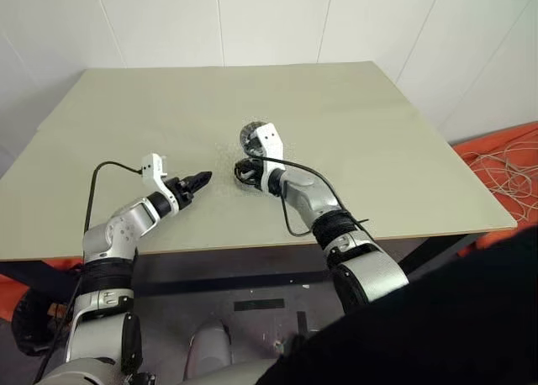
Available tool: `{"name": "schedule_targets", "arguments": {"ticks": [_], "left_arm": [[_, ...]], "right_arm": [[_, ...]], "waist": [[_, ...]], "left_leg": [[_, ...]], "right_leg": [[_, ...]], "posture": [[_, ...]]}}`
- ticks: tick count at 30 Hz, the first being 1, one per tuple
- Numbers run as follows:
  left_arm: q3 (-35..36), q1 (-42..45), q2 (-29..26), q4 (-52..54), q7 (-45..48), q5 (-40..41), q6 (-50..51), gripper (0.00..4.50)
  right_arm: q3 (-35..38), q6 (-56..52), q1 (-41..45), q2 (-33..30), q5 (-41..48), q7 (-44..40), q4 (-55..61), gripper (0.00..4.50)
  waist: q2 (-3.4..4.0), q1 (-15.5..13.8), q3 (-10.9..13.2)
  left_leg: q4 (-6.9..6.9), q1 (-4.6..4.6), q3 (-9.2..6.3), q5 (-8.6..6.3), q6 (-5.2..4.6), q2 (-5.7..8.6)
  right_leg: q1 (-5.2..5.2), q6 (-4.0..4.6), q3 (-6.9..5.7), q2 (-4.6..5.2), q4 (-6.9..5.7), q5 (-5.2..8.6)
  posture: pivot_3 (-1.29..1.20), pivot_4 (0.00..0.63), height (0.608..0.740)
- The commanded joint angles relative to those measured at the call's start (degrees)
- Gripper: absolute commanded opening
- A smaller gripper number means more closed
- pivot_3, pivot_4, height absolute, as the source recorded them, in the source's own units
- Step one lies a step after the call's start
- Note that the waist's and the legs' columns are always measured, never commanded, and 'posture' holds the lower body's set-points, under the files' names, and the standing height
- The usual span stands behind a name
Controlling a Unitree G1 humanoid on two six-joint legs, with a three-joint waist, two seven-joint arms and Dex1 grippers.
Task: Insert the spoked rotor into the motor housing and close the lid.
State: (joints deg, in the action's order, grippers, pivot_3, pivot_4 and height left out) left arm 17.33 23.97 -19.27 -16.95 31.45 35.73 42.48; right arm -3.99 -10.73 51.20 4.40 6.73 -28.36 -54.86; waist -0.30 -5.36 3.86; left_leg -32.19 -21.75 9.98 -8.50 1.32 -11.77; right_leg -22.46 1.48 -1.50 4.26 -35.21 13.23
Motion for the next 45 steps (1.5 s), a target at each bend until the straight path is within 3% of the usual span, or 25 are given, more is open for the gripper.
{"name": "schedule_targets", "arguments": {"ticks": [1,11,29,35,41,45], "left_arm": [[1.0,-0.1,-0.5,3.4,-0.5,0.8,-0.2,2.83],[0.3,0.7,0.5,2.3,-0.4,0.3,-0.8,2.83],[1.2,1.0,-0.4,2.0,-0.7,0.3,-0.7,2.83],[1.0,1.1,-0.4,1.8,-0.6,0.2,-0.8,2.83],[0.7,1.3,0.0,1.5,-0.1,0.0,-1.4,2.83],[0.3,1.5,-0.2,1.2,0.4,-0.3,-1.7,2.83]], "right_arm": [[1.6,3.0,3.1,-0.2,-0.4,1.2,-3.0,0.00],[3.3,3.0,4.3,-3.6,1.2,-1.6,3.4,0.00],[4.3,5.2,3.5,-3.0,-1.3,3.2,-6.6,0.00],[4.0,5.1,2.3,-4.8,-0.4,-0.3,1.8,0.00],[1.8,-1.8,-4.2,-9.4,-1.1,-4.1,18.1,0.00],[1.9,-2.9,-7.0,-13.0,-2.5,-2.7,18.9,0.00]], "waist": [[0.00,0.0,0.0],[0.00,-0.1,0.0],[-0.01,0.1,0.0],[0.00,0.0,0.0],[-0.02,-0.2,0.0],[-0.03,-0.2,0.0]], "left_leg": [[-0.01,-0.02,0.01,0.00,0.00,0.00],[-0.06,-0.05,0.02,0.01,0.01,0.00],[-0.12,-0.06,0.05,0.01,0.01,-0.01],[-0.16,-0.05,0.03,0.02,0.02,-0.01],[-0.15,-0.15,0.04,0.02,0.01,-0.01],[-0.17,-0.11,0.05,0.02,0.01,0.00]], "right_leg": [[-0.04,0.00,0.00,0.00,-0.01,-0.01],[-0.04,0.00,-0.02,0.00,-0.09,-0.01],[-0.12,0.02,-0.01,0.00,-0.22,-0.01],[-0.12,0.02,0.00,0.00,-0.30,-0.01],[-0.16,0.02,-0.02,-0.01,-0.23,-0.01],[-0.10,0.01,-0.02,0.00,-0.21,-0.01]], "posture": [[0.00,0.000,0.740],[0.00,0.000,0.740],[0.00,0.000,0.740],[0.00,0.000,0.740],[0.00,0.000,0.740],[0.00,0.000,0.740]]}}
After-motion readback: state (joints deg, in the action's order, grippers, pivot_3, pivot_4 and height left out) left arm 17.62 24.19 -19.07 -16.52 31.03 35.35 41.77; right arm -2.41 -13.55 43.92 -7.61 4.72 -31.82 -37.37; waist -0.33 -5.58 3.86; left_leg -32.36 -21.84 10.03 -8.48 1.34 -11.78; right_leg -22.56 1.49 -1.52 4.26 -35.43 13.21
